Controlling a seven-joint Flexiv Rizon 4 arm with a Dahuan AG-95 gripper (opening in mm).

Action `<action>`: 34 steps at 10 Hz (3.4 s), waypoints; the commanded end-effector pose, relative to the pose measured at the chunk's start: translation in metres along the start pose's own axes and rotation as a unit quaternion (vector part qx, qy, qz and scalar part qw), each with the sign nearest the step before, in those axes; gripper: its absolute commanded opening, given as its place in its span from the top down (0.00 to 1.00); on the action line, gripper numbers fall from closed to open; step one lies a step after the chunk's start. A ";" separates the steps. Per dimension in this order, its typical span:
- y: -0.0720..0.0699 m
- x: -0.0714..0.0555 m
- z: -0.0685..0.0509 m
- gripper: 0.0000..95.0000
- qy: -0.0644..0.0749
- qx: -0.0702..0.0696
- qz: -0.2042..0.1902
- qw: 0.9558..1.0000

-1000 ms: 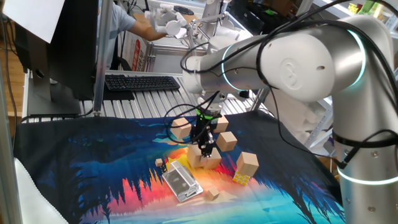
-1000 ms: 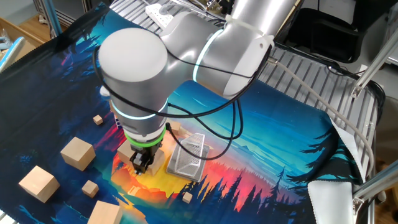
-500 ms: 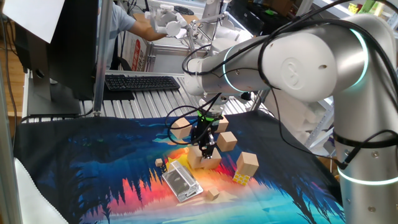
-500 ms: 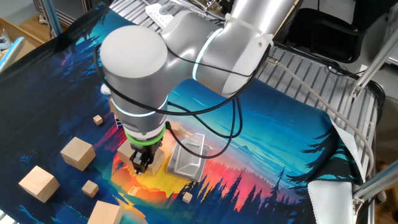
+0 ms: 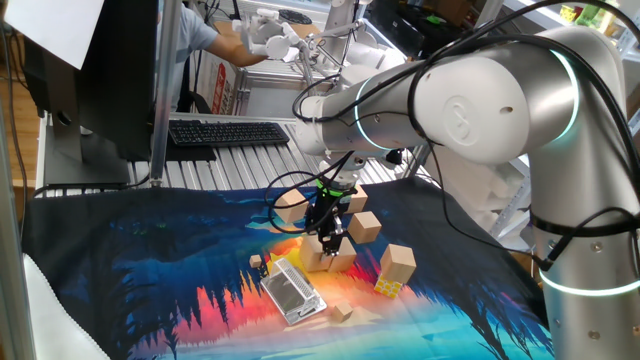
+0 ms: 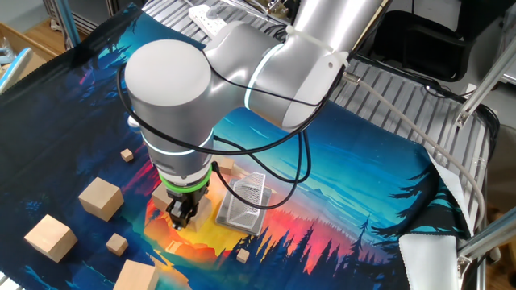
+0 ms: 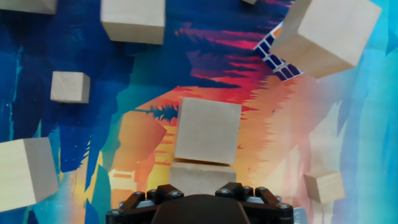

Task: Stack the blocks into a pyramid shape

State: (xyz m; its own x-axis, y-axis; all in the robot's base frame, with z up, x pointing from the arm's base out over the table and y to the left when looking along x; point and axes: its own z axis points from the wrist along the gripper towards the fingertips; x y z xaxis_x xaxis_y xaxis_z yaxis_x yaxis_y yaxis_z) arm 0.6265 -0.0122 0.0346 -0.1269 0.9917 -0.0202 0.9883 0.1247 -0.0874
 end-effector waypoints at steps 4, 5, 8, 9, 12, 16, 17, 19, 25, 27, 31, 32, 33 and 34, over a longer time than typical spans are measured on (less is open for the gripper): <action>-0.003 -0.002 0.007 1.00 0.004 -0.005 0.001 1.000; -0.003 -0.002 0.008 1.00 0.004 -0.005 0.002 1.000; -0.003 -0.001 0.009 1.00 0.005 -0.006 0.004 1.000; -0.003 -0.001 0.009 1.00 0.005 -0.006 0.005 1.000; -0.003 -0.001 0.010 1.00 0.004 -0.007 0.006 1.000; -0.003 -0.001 0.009 1.00 0.002 -0.010 0.002 1.000; -0.003 -0.001 0.009 1.00 0.002 -0.012 0.002 1.000; -0.003 -0.001 0.009 1.00 0.002 -0.012 0.004 1.000; -0.003 -0.001 0.009 0.60 0.002 -0.015 0.004 1.000; -0.003 -0.001 0.009 0.40 0.000 -0.016 0.005 1.000; -0.003 0.000 0.009 0.20 0.000 -0.021 0.010 1.000; -0.002 0.000 0.010 0.20 -0.001 -0.022 0.011 1.000; -0.002 0.000 0.010 0.20 -0.002 -0.023 0.011 1.000; -0.002 0.000 0.011 0.20 -0.003 -0.024 0.011 1.000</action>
State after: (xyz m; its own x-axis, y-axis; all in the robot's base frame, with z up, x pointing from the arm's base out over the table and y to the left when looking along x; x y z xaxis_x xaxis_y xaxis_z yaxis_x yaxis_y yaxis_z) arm 0.6242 -0.0122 0.0230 -0.1041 0.9942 -0.0286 0.9939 0.1029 -0.0387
